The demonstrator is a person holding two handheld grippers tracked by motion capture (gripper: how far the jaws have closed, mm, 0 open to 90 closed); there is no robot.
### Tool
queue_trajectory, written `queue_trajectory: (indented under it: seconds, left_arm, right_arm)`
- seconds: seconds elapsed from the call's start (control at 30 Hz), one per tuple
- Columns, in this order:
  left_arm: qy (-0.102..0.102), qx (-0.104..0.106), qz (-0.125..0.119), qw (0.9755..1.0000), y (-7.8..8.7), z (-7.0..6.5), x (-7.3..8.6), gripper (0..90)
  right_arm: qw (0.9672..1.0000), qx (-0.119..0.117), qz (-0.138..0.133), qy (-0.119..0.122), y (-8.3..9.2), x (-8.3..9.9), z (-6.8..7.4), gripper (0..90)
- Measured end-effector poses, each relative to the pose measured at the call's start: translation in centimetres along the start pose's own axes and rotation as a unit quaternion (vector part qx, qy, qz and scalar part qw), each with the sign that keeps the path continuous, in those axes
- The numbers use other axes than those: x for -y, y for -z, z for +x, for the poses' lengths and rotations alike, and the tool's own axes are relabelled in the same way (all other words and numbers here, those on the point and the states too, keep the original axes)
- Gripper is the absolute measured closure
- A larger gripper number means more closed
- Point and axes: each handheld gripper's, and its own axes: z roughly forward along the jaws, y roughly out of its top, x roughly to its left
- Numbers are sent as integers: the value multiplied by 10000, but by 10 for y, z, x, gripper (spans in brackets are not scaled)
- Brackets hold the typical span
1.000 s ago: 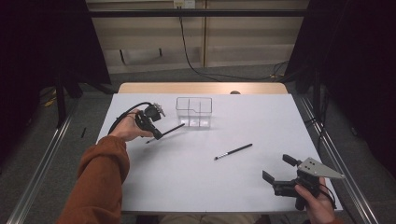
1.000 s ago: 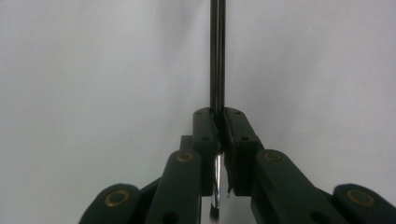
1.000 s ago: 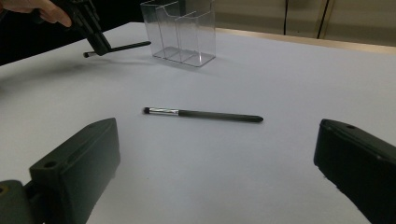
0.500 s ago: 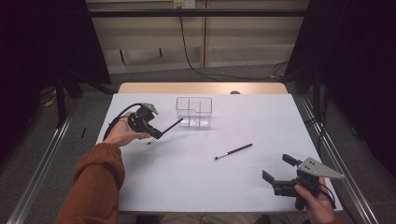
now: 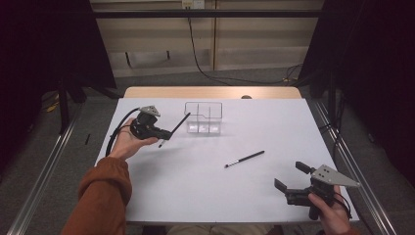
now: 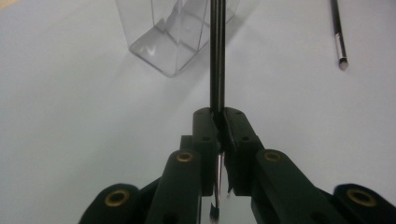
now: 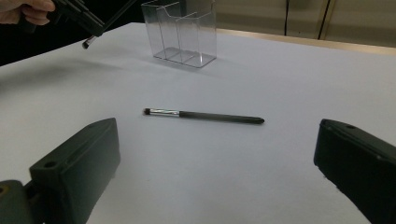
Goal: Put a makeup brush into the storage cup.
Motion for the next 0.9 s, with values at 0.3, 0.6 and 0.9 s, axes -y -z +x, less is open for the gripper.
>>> queue_trajectory:
  seconds: [0.3,0.6,0.9]
  left_arm:
    - [106,-172,-498,9986,4,-7,4,841]
    - [185,-169,-1001,9947,7,-12,9,841]
    - [110,-65,-1484,9889,9,-28,14,841]
  right_arm:
    - [10000,-17,-3,11,-1,0,1,2]
    - [10000,-30,-13,13,-1,-1,1,2]
    - [10000,-35,-19,13,-1,-1,1,2]
